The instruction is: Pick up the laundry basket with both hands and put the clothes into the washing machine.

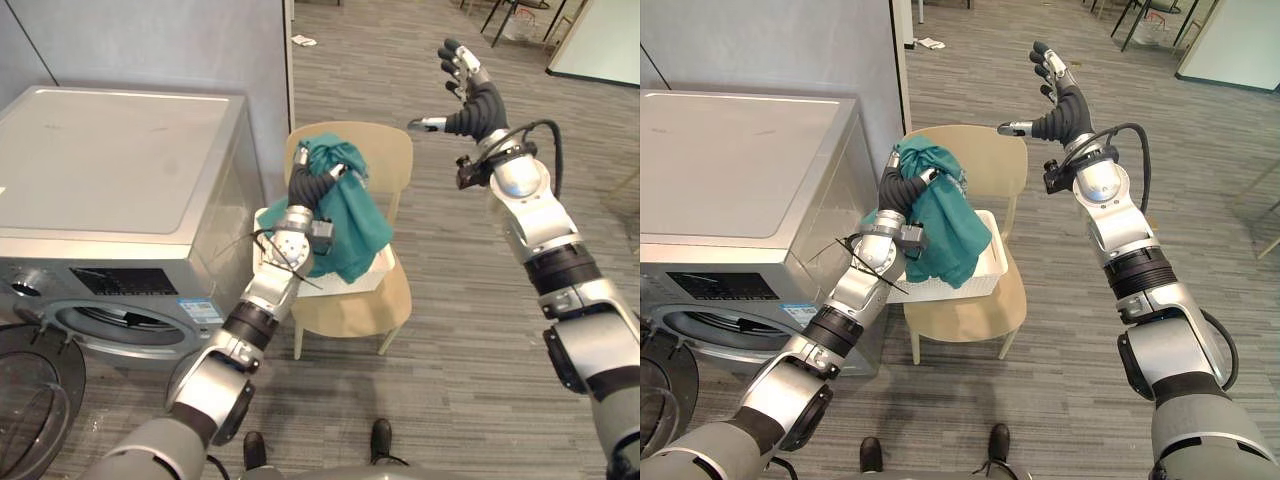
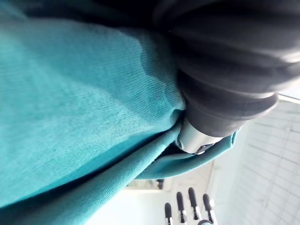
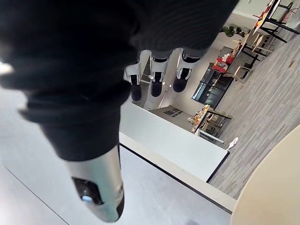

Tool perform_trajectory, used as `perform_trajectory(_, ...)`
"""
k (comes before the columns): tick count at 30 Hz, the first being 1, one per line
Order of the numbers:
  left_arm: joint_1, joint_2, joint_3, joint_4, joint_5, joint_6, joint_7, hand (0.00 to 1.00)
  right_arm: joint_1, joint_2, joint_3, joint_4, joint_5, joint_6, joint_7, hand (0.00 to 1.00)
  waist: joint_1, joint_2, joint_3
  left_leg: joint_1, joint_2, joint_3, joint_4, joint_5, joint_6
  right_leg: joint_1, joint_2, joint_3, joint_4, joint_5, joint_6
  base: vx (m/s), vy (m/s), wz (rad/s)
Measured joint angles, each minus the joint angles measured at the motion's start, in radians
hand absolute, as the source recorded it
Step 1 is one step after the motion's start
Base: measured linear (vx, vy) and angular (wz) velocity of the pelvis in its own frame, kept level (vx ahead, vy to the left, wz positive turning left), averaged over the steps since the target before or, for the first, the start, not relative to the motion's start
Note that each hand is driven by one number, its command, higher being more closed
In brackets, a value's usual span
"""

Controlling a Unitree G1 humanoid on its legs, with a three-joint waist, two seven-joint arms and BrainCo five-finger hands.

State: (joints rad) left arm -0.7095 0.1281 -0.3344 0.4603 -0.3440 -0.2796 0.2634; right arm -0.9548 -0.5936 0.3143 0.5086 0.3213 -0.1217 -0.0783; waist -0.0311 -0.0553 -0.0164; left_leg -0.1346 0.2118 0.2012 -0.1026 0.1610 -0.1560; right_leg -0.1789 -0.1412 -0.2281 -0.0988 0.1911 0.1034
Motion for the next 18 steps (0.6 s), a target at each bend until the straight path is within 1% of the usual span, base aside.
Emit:
perform_trajectory(3, 0.000, -0.008, 0.015, 0.000, 0.000, 0.000, 0.001, 1.00, -0.005, 0.001, -0.004, 0.027, 0.000, 0.015, -0.010, 0.00, -0.001, 0.000, 0.012, 0.000, 0.000, 0.005, 0.000, 0.000, 0.000, 0.000, 0.000, 0.003, 0.000, 0.000, 0.000, 0.00, 0.000, 0.00)
perform_trajectory(5, 0.000, -0.010, 0.033, 0.000, -0.001, 0.000, 0.007, 1.00, -0.007, 0.002, -0.008, 0.027, -0.001, 0.016, -0.015, 0.00, -0.002, 0.001, 0.020, 0.000, 0.000, 0.012, 0.000, -0.001, -0.001, -0.004, 0.001, 0.009, 0.000, 0.000, 0.000, 0.01, 0.001, -0.08)
perform_trajectory(7, 0.000, -0.004, 0.055, -0.001, -0.003, 0.002, 0.012, 1.00, -0.005, 0.022, -0.066, 0.026, -0.001, 0.018, -0.019, 0.00, -0.002, 0.003, 0.025, 0.000, 0.000, 0.021, 0.000, -0.002, 0.000, -0.011, 0.001, 0.014, 0.000, 0.001, 0.000, 0.01, 0.000, -0.12)
perform_trajectory(8, 0.002, -0.003, 0.089, -0.023, -0.011, 0.011, 0.026, 1.00, 0.008, 0.043, -0.145, 0.015, -0.001, 0.016, -0.048, 0.00, -0.005, 0.005, 0.029, -0.002, 0.000, 0.022, 0.000, -0.003, 0.000, -0.014, 0.001, 0.015, 0.000, 0.001, 0.000, 0.01, 0.000, -0.05)
perform_trajectory(10, 0.023, 0.000, 0.125, -0.079, -0.011, 0.014, 0.031, 1.00, 0.047, 0.049, -0.224, 0.004, -0.001, 0.014, -0.073, 0.00, -0.006, 0.006, 0.029, -0.002, 0.001, 0.022, 0.000, -0.004, -0.002, -0.013, 0.002, 0.014, 0.000, 0.002, -0.001, 0.00, 0.000, 0.00)
perform_trajectory(11, 0.054, 0.005, 0.157, -0.147, -0.011, 0.014, 0.038, 1.00, 0.113, 0.057, -0.304, -0.039, -0.001, 0.013, -0.101, 0.00, -0.005, 0.006, 0.029, 0.000, 0.002, 0.021, 0.001, -0.007, -0.003, -0.009, 0.002, 0.013, 0.000, 0.002, -0.002, 0.04, 0.001, 0.03)
perform_trajectory(13, 0.120, 0.019, 0.223, -0.245, -0.010, 0.013, 0.047, 1.00, 0.235, 0.086, -0.407, -0.100, -0.016, 0.012, -0.141, 0.00, -0.006, 0.006, 0.029, 0.015, 0.002, 0.020, 0.006, -0.010, -0.004, 0.008, 0.002, 0.011, 0.000, 0.002, -0.001, 0.06, 0.004, 0.03)
perform_trajectory(15, 0.224, 0.043, 0.333, -0.359, -0.010, 0.011, 0.049, 1.00, 0.388, 0.125, -0.512, -0.149, -0.052, 0.015, -0.176, 0.00, -0.009, 0.007, 0.030, 0.037, 0.002, 0.019, 0.007, -0.012, -0.004, 0.030, 0.002, 0.012, 0.000, -0.001, -0.001, 0.06, 0.007, 0.00)
perform_trajectory(16, 0.248, 0.048, 0.363, -0.380, -0.010, 0.010, 0.050, 1.00, 0.418, 0.129, -0.532, -0.150, -0.060, 0.015, -0.183, 0.00, -0.009, 0.008, 0.030, 0.041, 0.002, 0.018, 0.007, -0.012, -0.004, 0.035, 0.002, 0.012, 0.000, -0.002, 0.000, 0.00, 0.000, 0.00)
perform_trajectory(18, 0.351, 0.055, 0.496, -0.460, -0.008, 0.009, 0.051, 1.00, 0.523, 0.143, -0.615, -0.177, -0.082, 0.016, -0.196, 0.00, -0.008, 0.021, 0.031, 0.044, 0.002, 0.016, 0.007, -0.014, -0.004, 0.045, 0.003, 0.008, 0.000, -0.005, 0.001, 0.00, 0.011, 0.10)
